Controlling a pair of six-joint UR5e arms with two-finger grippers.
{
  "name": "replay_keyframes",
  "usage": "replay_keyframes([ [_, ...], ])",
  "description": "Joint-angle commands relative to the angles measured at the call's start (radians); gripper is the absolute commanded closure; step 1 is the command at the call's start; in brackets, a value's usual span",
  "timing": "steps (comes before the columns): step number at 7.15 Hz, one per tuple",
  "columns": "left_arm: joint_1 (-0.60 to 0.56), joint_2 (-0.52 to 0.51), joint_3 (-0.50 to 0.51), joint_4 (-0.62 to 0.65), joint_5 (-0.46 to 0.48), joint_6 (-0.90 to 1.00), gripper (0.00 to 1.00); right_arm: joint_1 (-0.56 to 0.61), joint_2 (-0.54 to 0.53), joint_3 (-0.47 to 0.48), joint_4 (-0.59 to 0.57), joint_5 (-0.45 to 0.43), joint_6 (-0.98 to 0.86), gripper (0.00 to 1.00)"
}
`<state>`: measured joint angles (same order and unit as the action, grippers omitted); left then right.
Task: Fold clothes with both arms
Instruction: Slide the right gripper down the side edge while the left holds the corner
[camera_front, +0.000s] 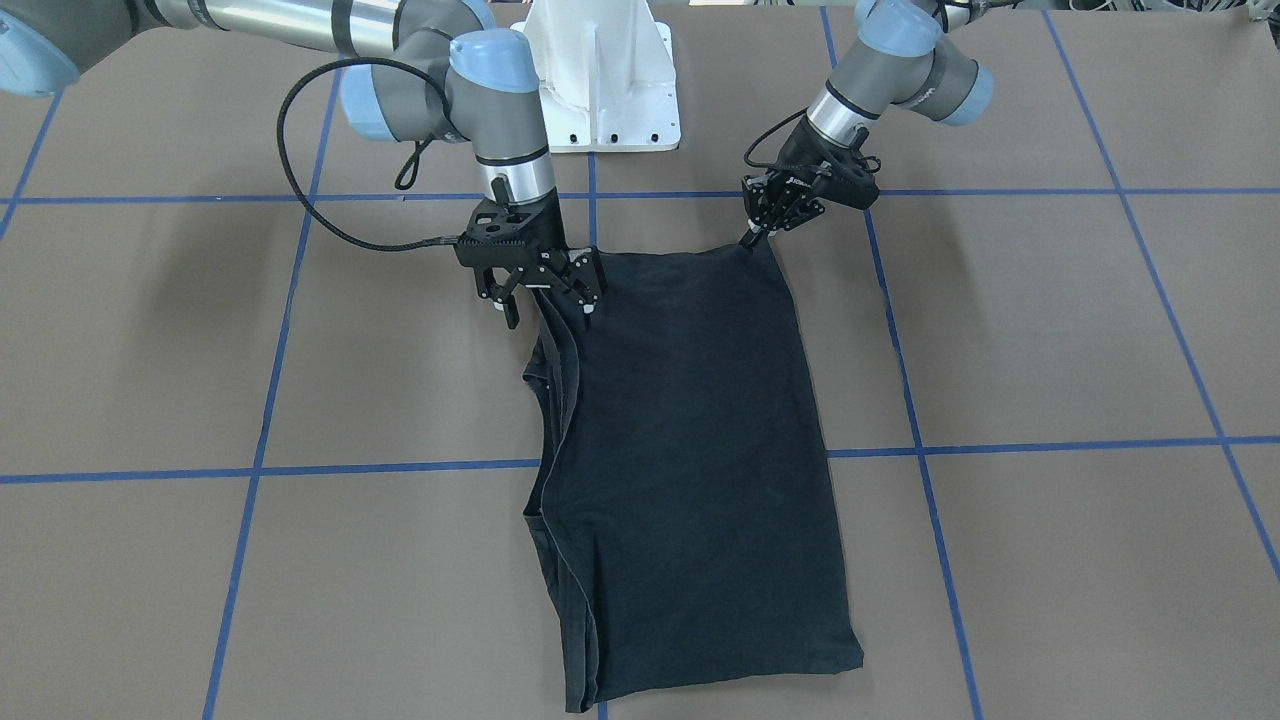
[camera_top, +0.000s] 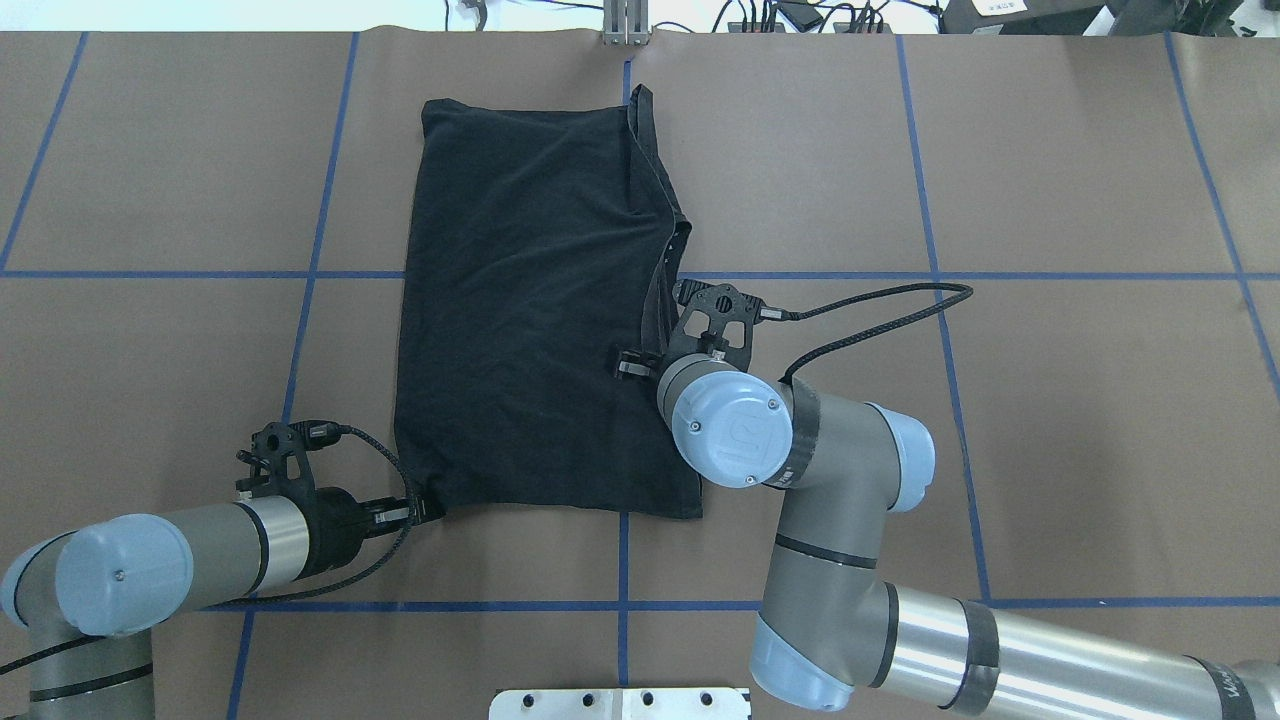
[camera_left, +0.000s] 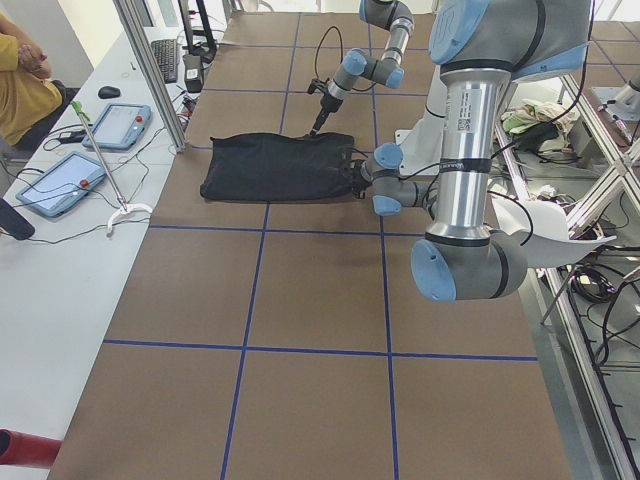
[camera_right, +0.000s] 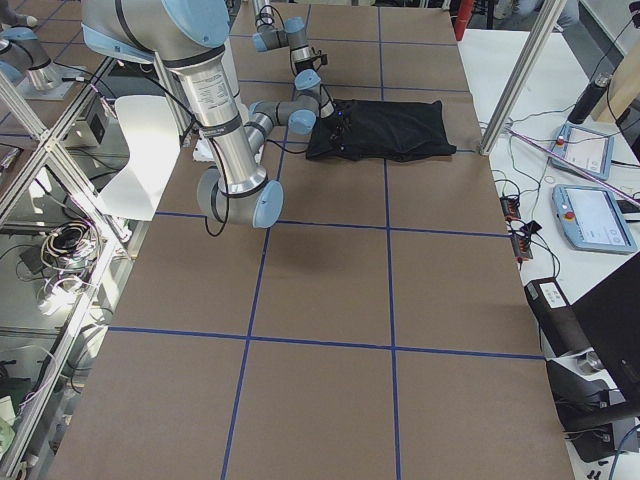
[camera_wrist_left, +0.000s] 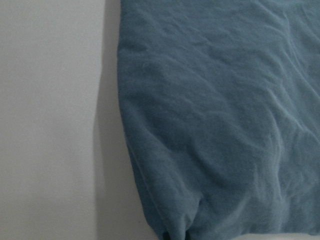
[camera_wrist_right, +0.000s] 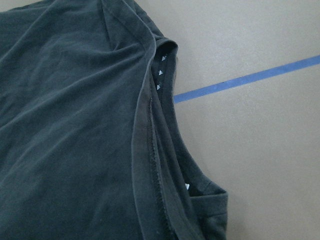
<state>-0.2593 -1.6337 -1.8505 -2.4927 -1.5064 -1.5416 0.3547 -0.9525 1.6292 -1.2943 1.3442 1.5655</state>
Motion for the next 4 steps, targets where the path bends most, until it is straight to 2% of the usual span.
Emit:
replay_keyframes([
  [1,0.0,0.0,-0.003,0.0,0.0,0.0,1.0,0.0,0.015,-0.054,0.003,-0.01,0.008,0.07],
  [4,0.0,0.0,-0.003,0.0,0.0,0.0,1.0,-0.008,0.02,-0.083,0.003,-0.02,0.01,0.2],
])
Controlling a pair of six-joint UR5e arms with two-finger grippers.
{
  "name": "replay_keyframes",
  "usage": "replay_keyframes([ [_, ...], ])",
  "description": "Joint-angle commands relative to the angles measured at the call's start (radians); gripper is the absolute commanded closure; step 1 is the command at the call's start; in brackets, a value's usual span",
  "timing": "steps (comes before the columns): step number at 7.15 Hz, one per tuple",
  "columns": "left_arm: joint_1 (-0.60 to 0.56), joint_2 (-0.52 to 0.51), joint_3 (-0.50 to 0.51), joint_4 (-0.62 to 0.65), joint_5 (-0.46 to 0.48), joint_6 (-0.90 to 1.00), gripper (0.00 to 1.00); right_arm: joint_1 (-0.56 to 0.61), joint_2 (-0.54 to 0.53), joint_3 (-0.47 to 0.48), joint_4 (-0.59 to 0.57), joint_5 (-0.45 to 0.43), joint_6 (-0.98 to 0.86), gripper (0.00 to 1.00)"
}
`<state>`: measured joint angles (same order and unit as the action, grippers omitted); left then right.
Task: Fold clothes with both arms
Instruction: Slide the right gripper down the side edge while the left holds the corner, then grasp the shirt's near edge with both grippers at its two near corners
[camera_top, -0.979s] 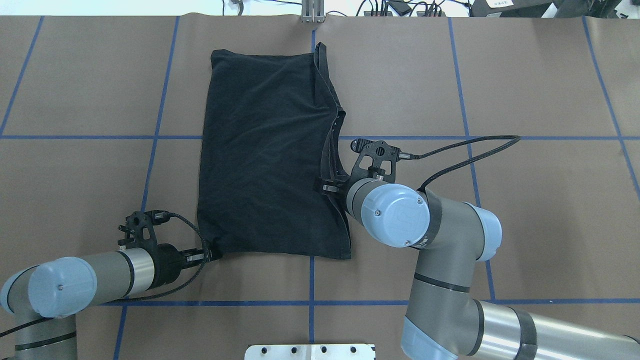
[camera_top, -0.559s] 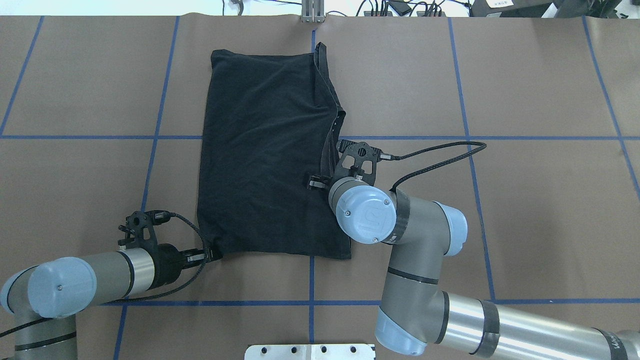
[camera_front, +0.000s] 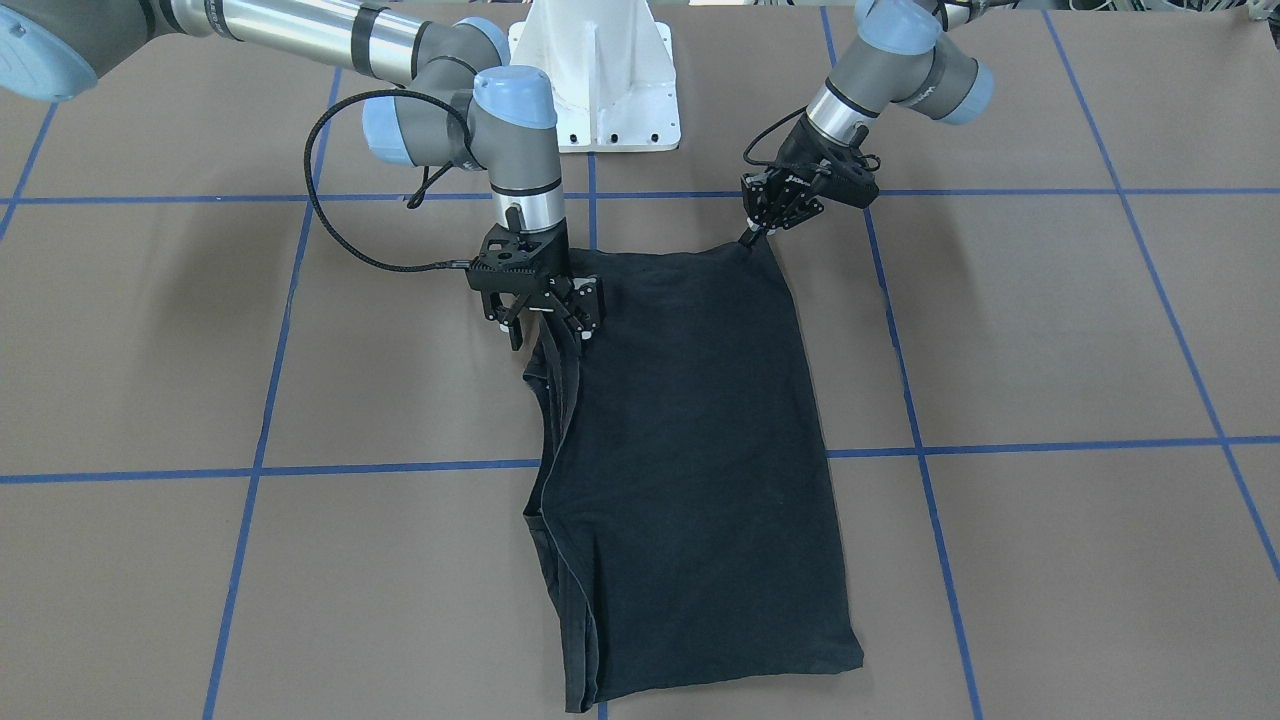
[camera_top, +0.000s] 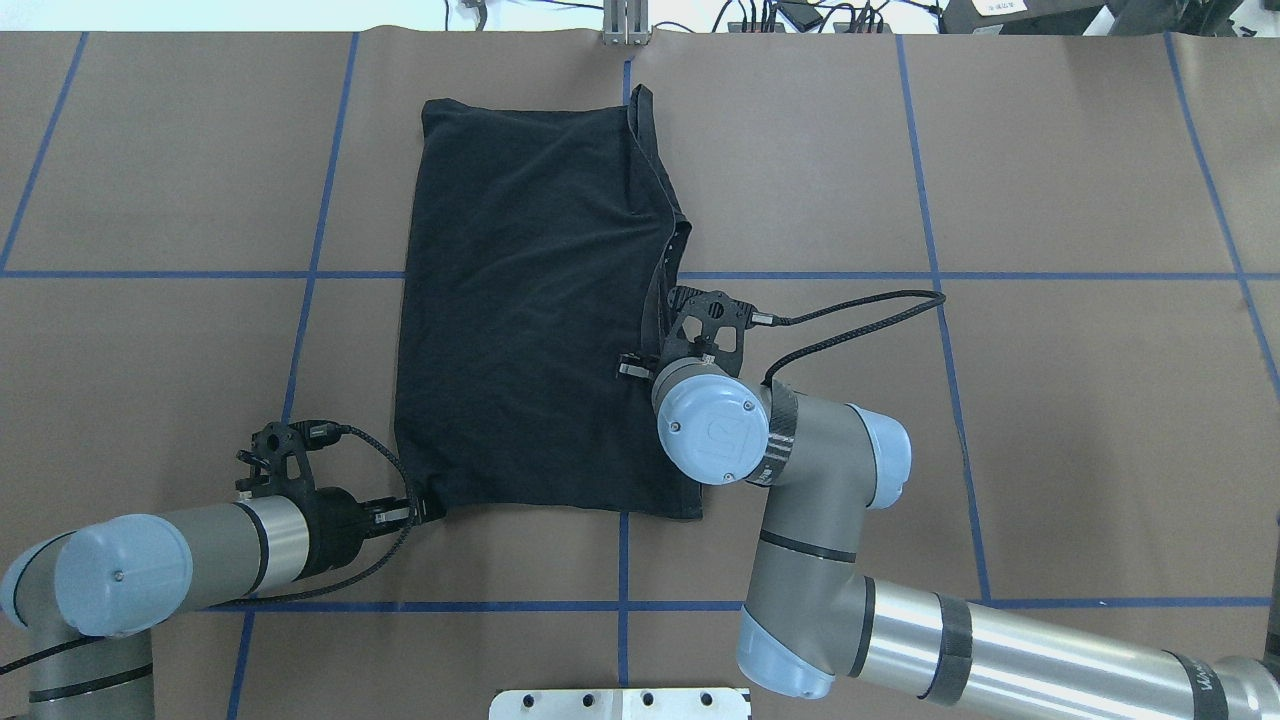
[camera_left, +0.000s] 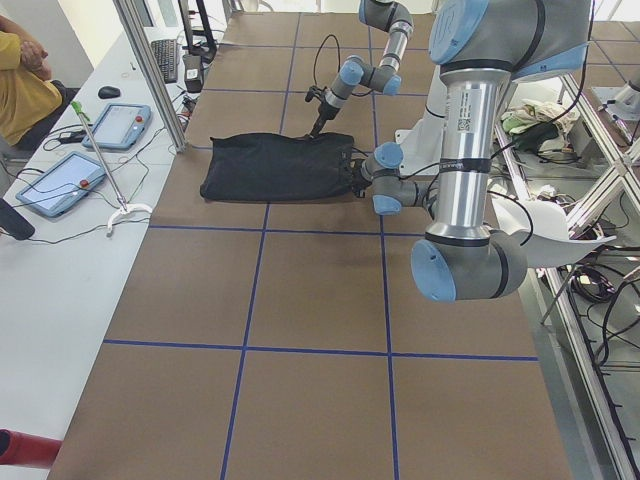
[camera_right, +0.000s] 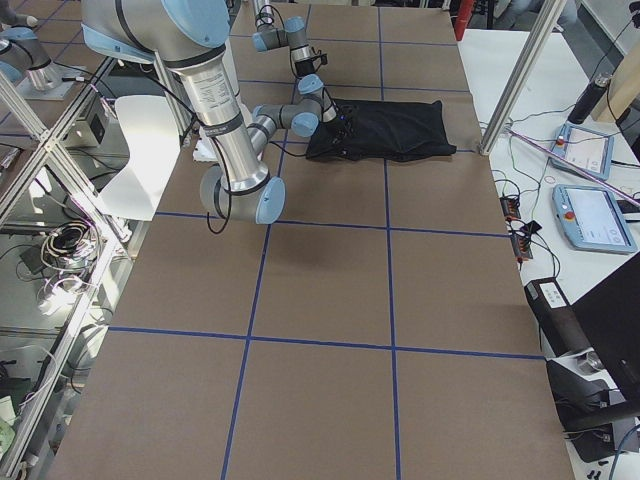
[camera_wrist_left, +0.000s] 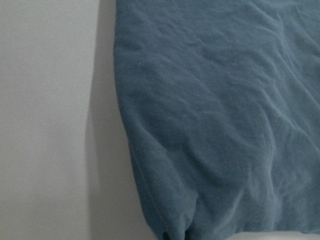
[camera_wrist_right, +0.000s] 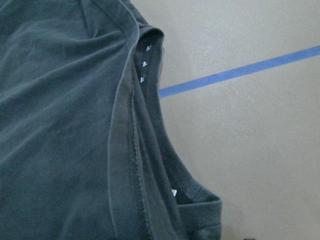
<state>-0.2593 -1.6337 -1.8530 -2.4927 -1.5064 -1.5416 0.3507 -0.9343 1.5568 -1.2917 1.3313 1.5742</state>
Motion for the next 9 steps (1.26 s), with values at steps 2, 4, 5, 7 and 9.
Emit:
replay_keyframes([
  [2,0.0,0.0,0.0,0.0,0.0,0.0,1.0,-0.007,0.002,-0.011,0.0,-0.021,0.0,0.37],
  [4,0.0,0.0,0.0,0.0,-0.002,0.0,1.0,-0.013,0.002,-0.011,0.0,-0.021,0.0,0.57],
  [5,-0.001,0.0,0.0,0.0,-0.002,0.0,1.0,-0.021,0.002,-0.007,-0.001,-0.02,-0.003,0.56],
  [7,0.0,0.0,0.0,0.0,-0.002,0.0,1.0,-0.021,-0.003,0.003,-0.001,-0.02,-0.008,0.57],
  [9,0.0,0.0,-0.003,0.0,-0.002,0.0,1.0,-0.021,-0.011,0.009,-0.001,-0.02,-0.01,0.92],
])
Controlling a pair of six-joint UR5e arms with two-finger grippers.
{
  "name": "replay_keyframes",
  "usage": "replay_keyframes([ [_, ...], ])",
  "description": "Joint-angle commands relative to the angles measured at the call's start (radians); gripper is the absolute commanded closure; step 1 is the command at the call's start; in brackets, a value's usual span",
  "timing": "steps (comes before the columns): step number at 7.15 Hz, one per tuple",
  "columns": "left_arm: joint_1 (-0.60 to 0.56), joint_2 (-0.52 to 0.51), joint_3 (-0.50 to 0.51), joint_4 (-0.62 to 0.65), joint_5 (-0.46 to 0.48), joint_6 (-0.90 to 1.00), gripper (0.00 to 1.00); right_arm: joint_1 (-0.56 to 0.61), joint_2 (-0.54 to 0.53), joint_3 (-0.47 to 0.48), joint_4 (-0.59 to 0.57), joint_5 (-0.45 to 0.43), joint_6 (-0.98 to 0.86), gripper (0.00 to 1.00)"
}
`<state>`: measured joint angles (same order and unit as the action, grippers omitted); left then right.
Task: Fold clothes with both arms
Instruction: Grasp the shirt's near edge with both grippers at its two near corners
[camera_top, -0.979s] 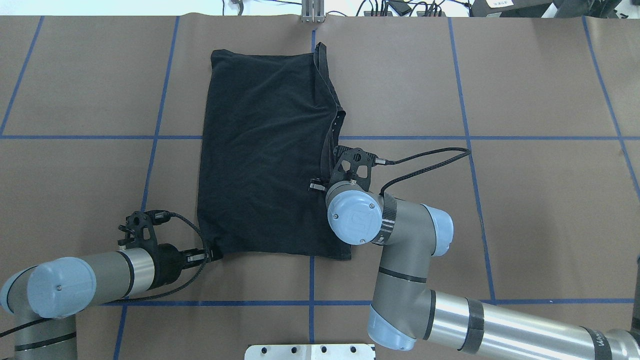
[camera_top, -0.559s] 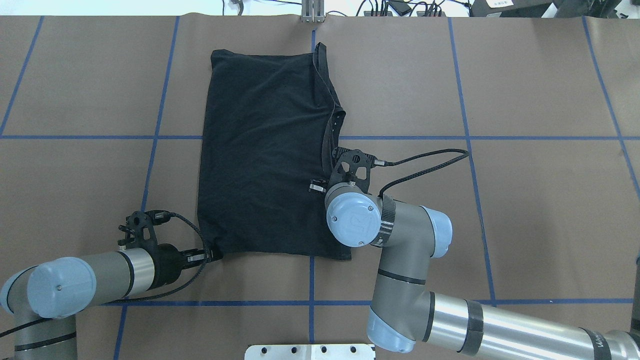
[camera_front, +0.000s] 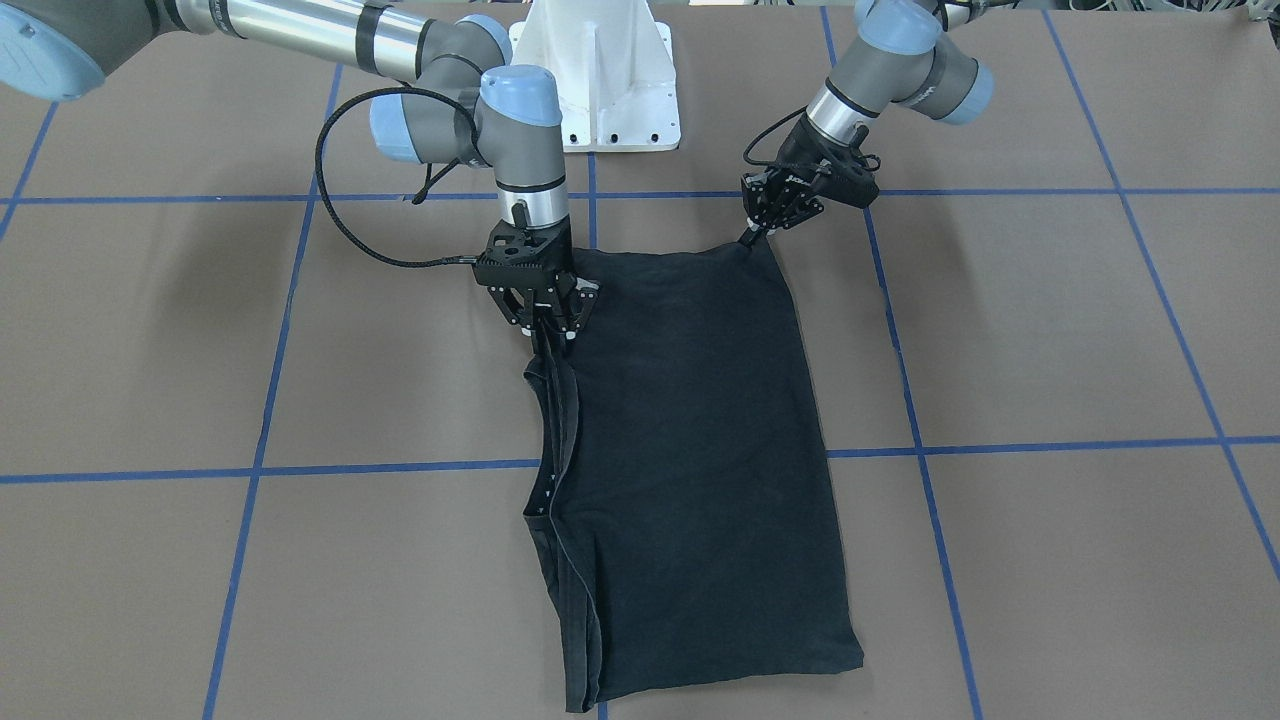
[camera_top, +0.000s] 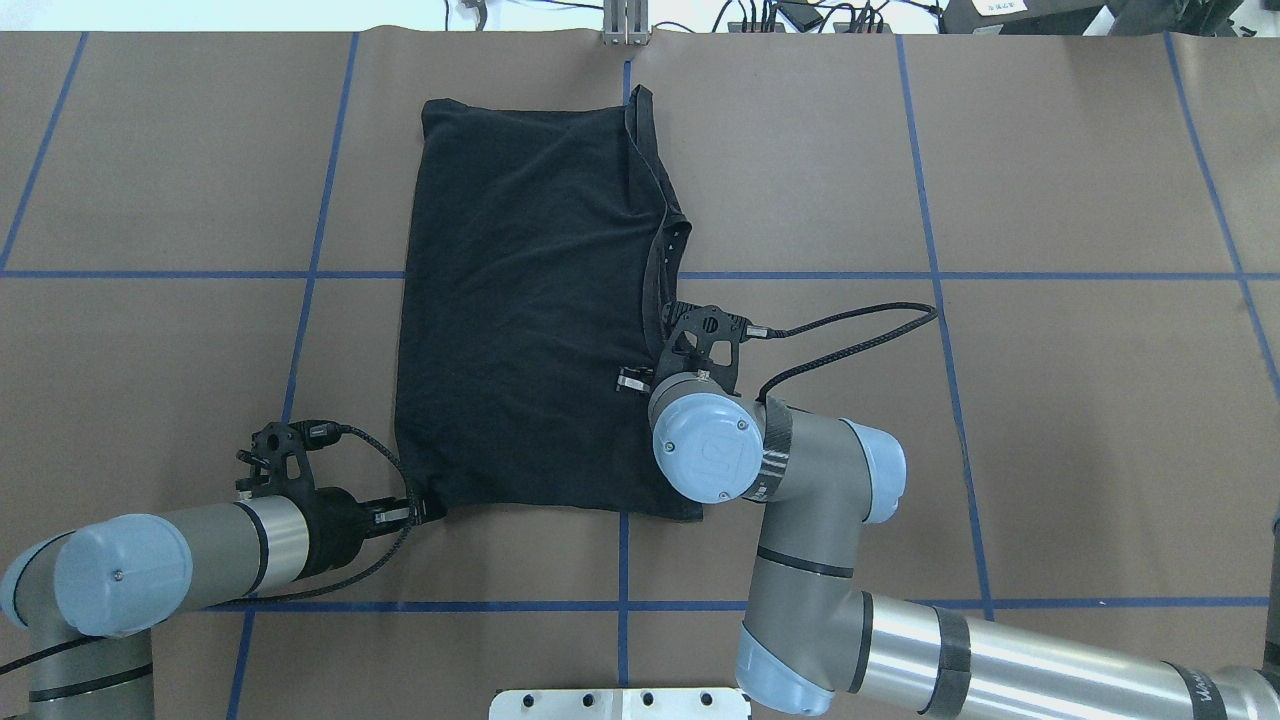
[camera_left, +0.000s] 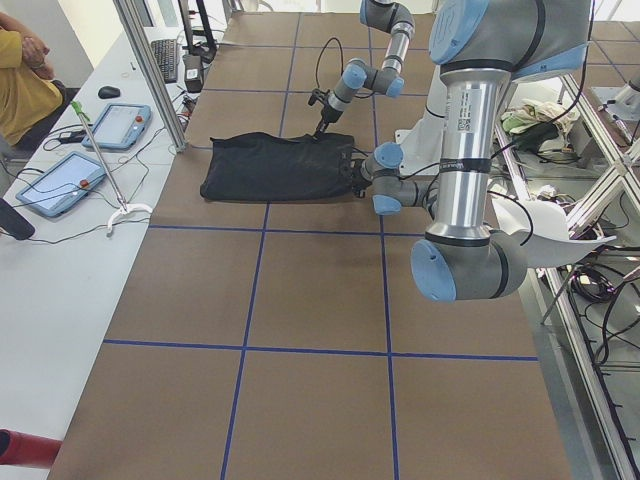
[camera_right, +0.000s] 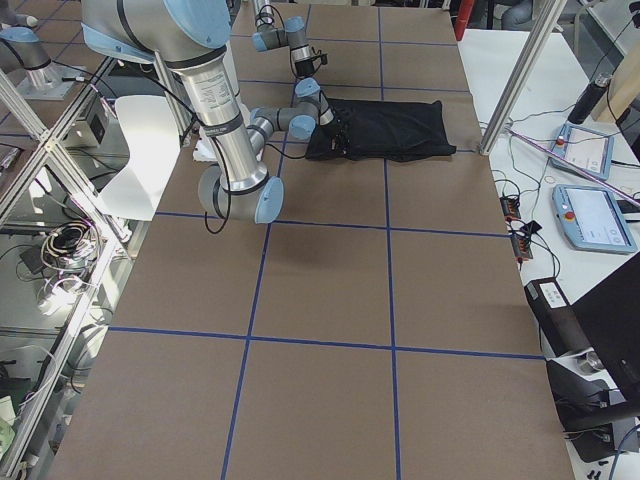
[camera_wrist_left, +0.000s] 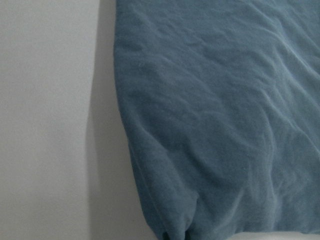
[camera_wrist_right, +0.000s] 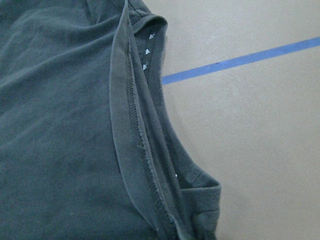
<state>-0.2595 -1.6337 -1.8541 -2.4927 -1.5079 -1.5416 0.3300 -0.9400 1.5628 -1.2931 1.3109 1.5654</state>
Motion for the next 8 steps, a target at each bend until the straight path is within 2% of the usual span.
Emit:
replay_keyframes([
  [1,-0.001,0.0,-0.005,0.0,0.0,0.0,1.0,0.0,-0.009,0.005,0.0,-0.001,-0.001,1.0],
  [3,0.0,0.0,-0.01,0.0,0.0,0.0,1.0,0.003,-0.017,0.051,-0.003,-0.001,-0.004,1.0],
  [5,0.0,0.002,-0.051,0.0,-0.005,0.0,1.0,-0.002,-0.109,0.188,-0.009,0.01,-0.011,1.0],
  [7,0.002,0.018,-0.135,0.002,-0.005,-0.009,1.0,-0.078,-0.202,0.325,-0.011,-0.004,-0.01,1.0],
  [8,0.022,0.017,-0.173,0.008,-0.005,-0.049,1.0,-0.132,-0.268,0.412,-0.012,-0.05,-0.01,1.0],
])
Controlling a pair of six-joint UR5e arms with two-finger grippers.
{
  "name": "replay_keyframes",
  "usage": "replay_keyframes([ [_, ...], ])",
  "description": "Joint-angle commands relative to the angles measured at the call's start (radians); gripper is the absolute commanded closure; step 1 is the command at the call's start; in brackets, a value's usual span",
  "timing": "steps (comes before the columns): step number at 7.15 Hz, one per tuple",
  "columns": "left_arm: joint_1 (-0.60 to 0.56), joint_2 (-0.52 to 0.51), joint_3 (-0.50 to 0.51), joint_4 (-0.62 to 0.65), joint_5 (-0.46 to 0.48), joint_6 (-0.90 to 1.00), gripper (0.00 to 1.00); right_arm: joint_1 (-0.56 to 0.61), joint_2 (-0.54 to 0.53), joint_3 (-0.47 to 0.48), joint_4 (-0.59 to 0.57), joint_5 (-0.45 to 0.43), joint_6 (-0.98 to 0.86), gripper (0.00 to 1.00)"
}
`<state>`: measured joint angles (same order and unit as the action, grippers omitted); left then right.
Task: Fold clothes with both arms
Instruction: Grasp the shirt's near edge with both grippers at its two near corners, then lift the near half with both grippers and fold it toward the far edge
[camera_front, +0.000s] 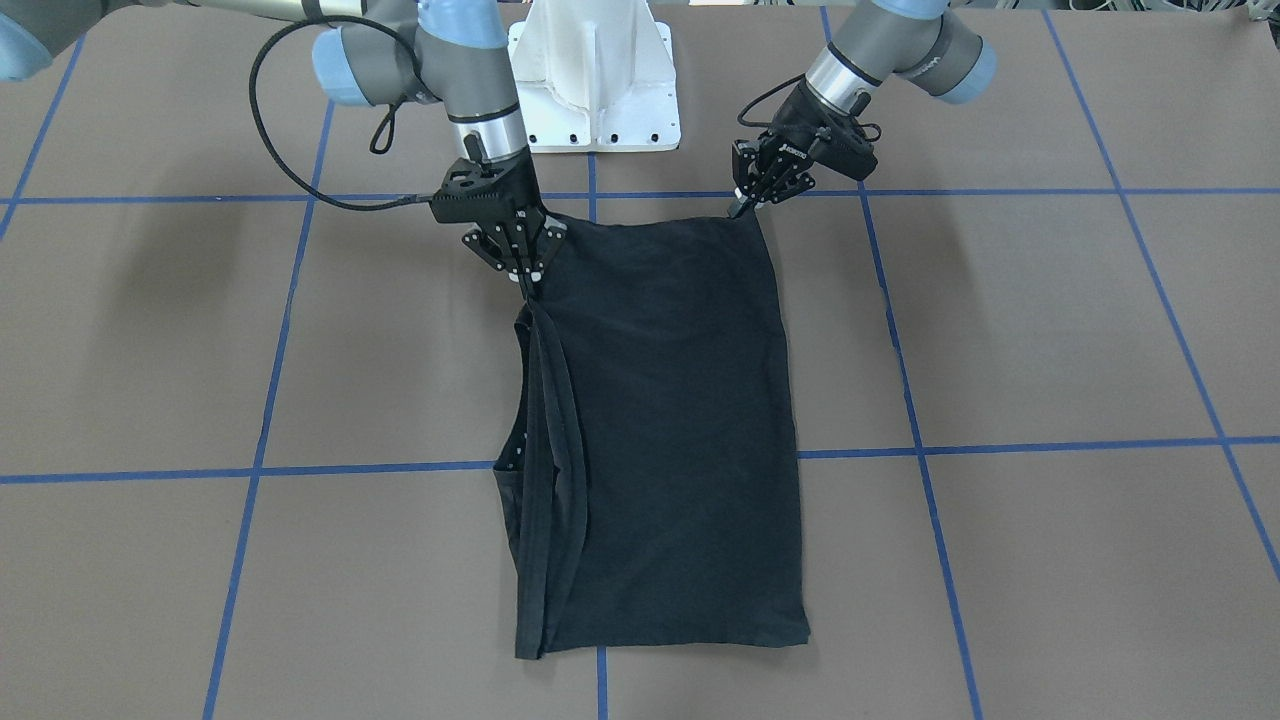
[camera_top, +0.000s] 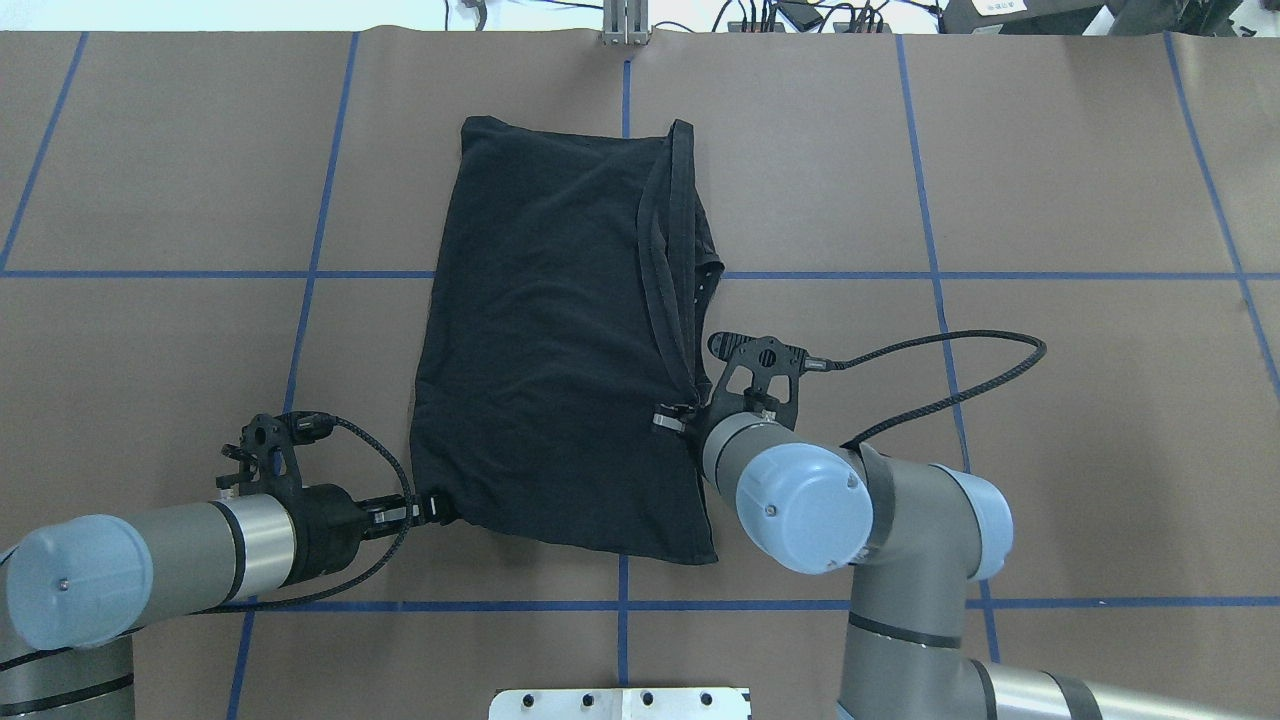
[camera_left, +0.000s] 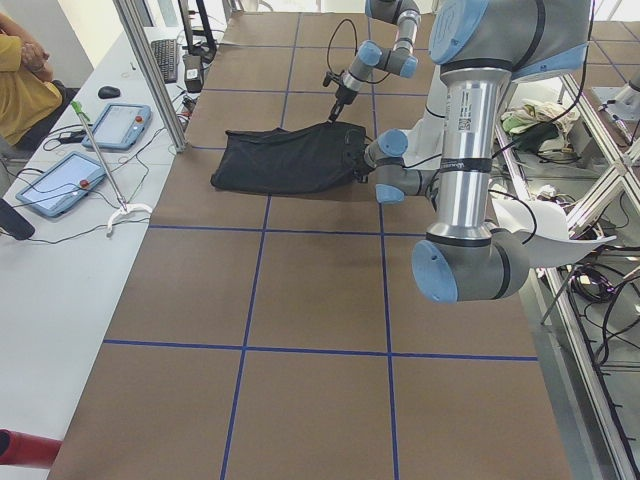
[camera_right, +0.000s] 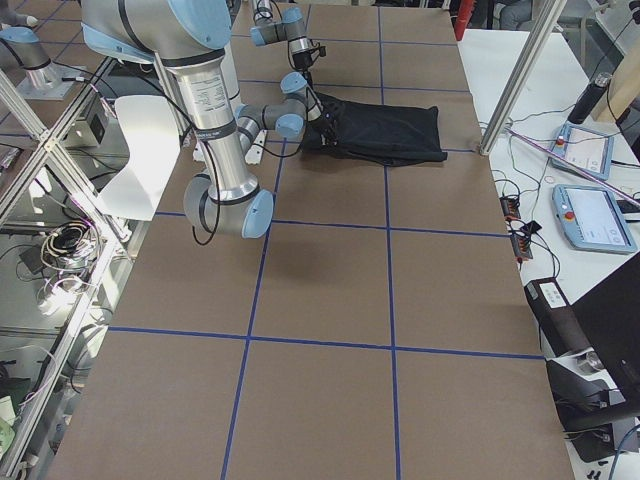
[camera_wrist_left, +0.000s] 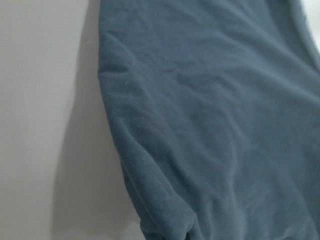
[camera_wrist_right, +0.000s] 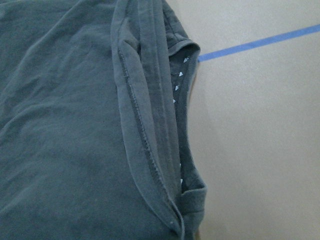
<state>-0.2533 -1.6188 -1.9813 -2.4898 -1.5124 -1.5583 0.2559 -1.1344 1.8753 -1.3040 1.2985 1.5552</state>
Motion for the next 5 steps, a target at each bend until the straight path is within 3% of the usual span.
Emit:
replay_keyframes([
  [1,0.044,0.003,-0.11,0.047,0.0,-0.045,1.0,-0.088,-0.126,0.169,-0.001,-0.048,0.002,1.0],
  [3,0.055,-0.039,-0.252,0.272,-0.061,-0.055,1.0,-0.078,-0.146,0.211,-0.001,-0.025,-0.003,1.0],
  [5,0.039,-0.14,-0.264,0.418,-0.103,-0.051,1.0,0.023,-0.136,0.208,-0.001,0.091,-0.039,1.0],
])
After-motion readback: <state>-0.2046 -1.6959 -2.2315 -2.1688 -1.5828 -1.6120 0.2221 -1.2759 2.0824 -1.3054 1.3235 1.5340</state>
